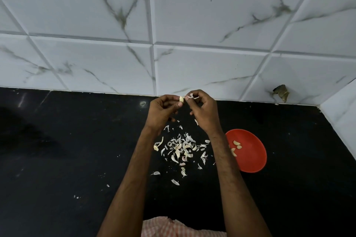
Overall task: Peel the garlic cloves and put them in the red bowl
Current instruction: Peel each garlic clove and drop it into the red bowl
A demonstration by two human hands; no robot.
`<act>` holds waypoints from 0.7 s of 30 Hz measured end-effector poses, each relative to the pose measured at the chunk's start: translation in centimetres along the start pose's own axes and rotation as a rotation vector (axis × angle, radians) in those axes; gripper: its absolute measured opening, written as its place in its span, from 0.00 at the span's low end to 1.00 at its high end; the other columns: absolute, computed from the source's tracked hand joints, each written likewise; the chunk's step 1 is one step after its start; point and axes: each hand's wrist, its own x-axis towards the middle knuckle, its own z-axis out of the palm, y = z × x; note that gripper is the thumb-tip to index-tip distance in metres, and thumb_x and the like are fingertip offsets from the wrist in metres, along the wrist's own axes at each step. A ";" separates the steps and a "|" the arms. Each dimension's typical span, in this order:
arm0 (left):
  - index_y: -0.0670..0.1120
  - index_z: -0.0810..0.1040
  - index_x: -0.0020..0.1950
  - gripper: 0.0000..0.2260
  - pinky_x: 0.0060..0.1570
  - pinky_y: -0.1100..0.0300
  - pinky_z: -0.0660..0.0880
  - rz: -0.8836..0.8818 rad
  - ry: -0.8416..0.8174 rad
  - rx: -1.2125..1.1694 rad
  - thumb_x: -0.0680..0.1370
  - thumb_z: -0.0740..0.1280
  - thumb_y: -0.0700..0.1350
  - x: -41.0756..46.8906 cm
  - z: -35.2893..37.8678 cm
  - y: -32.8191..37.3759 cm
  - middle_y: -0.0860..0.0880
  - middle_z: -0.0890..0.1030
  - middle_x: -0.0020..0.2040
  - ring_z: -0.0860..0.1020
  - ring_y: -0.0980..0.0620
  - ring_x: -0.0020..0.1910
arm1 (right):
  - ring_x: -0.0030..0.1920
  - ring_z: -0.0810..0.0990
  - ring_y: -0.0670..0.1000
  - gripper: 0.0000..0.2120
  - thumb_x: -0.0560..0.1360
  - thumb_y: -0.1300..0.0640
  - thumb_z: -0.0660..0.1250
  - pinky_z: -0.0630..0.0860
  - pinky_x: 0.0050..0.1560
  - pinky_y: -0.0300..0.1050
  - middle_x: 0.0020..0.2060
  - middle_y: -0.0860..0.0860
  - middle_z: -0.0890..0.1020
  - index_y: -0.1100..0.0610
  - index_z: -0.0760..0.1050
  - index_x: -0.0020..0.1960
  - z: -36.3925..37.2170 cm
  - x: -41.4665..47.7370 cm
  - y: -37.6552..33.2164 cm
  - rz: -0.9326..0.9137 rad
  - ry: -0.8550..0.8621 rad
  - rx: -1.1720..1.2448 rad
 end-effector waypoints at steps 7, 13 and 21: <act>0.43 0.81 0.53 0.09 0.26 0.63 0.73 0.000 0.001 -0.001 0.75 0.74 0.36 0.1 -0.3 -0.3 0.52 0.84 0.39 0.79 0.58 0.33 | 0.38 0.82 0.45 0.07 0.76 0.62 0.73 0.81 0.35 0.42 0.42 0.46 0.83 0.56 0.79 0.53 -0.2 0.1 0.6 -0.021 0.128 -0.037; 0.44 0.82 0.53 0.12 0.26 0.63 0.73 0.061 0.091 0.148 0.72 0.78 0.39 0.2 -0.7 -1.0 0.50 0.83 0.44 0.80 0.54 0.38 | 0.41 0.81 0.45 0.09 0.74 0.60 0.76 0.79 0.42 0.38 0.43 0.49 0.80 0.56 0.75 0.45 1.3 -2.7 7.0 0.209 -0.107 -0.547; 0.49 0.84 0.49 0.09 0.27 0.60 0.73 0.109 0.138 0.336 0.72 0.79 0.42 0.7 -0.9 -1.5 0.49 0.85 0.44 0.77 0.54 0.34 | 0.53 0.83 0.48 0.17 0.74 0.73 0.65 0.79 0.58 0.44 0.53 0.53 0.85 0.59 0.83 0.56 1.4 -1.9 5.6 0.202 -0.173 -0.577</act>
